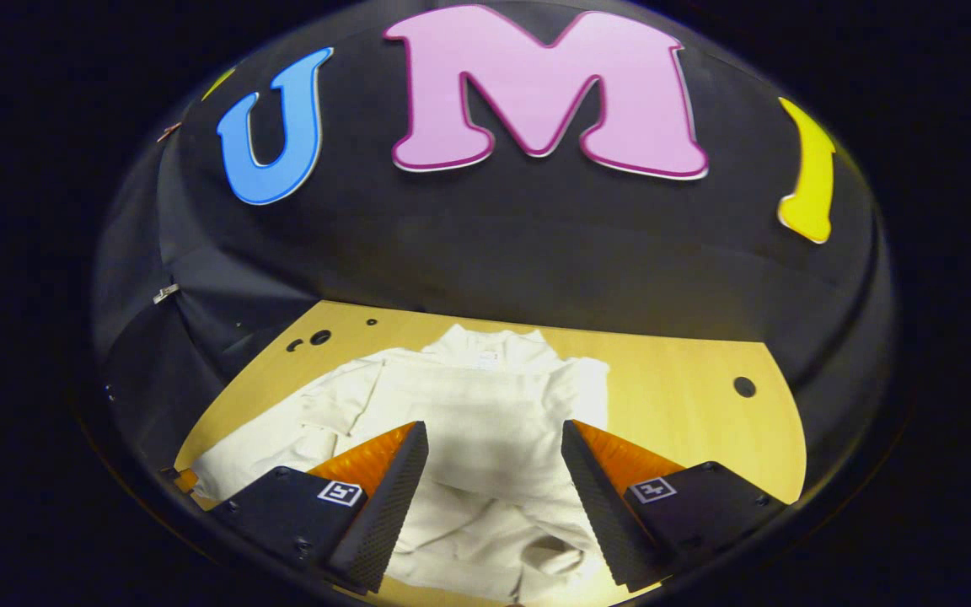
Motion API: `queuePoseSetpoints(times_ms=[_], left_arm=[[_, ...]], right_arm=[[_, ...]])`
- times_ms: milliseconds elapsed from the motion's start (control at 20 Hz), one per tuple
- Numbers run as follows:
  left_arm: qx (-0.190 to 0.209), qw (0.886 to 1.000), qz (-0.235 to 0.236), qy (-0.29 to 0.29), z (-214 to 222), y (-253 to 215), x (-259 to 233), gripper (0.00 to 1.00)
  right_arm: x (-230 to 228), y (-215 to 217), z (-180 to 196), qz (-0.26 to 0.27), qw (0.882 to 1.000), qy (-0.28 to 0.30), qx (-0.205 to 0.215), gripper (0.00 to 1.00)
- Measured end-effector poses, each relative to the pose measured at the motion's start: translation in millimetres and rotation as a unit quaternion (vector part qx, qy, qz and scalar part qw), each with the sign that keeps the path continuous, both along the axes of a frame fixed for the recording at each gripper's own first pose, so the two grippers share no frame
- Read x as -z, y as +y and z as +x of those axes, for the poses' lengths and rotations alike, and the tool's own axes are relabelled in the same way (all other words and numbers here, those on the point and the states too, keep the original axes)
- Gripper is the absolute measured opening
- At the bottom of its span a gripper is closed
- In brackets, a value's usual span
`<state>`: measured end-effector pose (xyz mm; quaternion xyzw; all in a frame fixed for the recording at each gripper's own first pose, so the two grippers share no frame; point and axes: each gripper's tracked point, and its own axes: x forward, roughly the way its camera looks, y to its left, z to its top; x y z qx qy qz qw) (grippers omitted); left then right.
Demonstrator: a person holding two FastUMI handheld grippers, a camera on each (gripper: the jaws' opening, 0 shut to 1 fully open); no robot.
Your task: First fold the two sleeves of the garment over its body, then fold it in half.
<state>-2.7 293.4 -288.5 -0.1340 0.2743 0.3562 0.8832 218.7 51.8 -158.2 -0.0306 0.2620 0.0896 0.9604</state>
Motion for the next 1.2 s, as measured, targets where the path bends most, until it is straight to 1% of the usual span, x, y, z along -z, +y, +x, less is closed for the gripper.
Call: queuePoseSetpoints(times_ms=[150,250,300,400,500,550,600,650,700,800,850,900,1000,1200], left_arm=[[-0.023,1.000,-0.015,0.014,-2.7,17.1,17.5,0.97],[-0.027,0.999,-0.042,0.016,-1.5,15.7,29.2,0.97],[-0.028,0.998,-0.047,0.011,0.3,15.7,30.7,0.98],[-0.019,0.998,-0.053,0.006,5.2,13.6,34.7,0.99],[0.003,0.999,-0.040,0.010,12.1,8.7,33.6,0.99],[0.013,0.999,-0.035,0.009,16.0,8.0,33.6,0.90],[0.020,0.999,-0.033,0.010,20.3,5.3,33.1,0.84],[0.032,0.999,-0.032,0.006,25.4,3.5,32.3,0.73],[0.052,0.998,-0.026,0.002,33.7,-5.0,31.3,0.57],[0.065,0.998,0.003,0.017,39.3,-8.0,29.5,0.24],[0.070,0.997,0.006,0.014,41.9,-11.9,28.2,0.26],[0.077,0.997,-0.005,0.004,48.4,-16.9,26.2,0.12],[0.079,0.996,-0.026,-0.004,56.1,-23.4,24.9,0.07],[0.068,0.997,-0.046,0.009,55.9,-25.5,22.4,0.07]], right_arm=[[-4.9,-40.4,-20.4,-0.006,1.000,0.000,0.031,0.97],[-3.6,-60.6,-31.0,0.001,0.999,0.006,0.052,0.97],[-3.3,-69.6,-36.7,0.006,0.998,0.008,0.062,0.98],[-5.3,-85.5,-52.1,0.016,0.997,0.013,0.080,0.98],[-0.4,-94.3,-61.7,0.029,0.995,0.021,0.094,0.98],[1.0,-99.5,-66.3,0.032,0.994,0.022,0.100,0.98],[1.9,-104.0,-70.6,0.032,0.994,0.022,0.105,0.98],[3.4,-107.7,-74.6,0.031,0.993,0.023,0.108,0.98],[7.8,-113.2,-85.3,0.031,0.993,0.026,0.112,0.98],[12.3,-120.2,-95.2,0.031,0.992,0.031,0.116,0.98],[13.6,-123.9,-100.2,0.030,0.992,0.032,0.117,0.98],[14.6,-127.7,-103.6,0.028,0.992,0.032,0.119,0.98],[14.2,-136.0,-108.1,0.023,0.992,0.029,0.122,0.98],[14.1,-150.6,-110.8,0.030,0.990,0.027,0.134,0.98]])
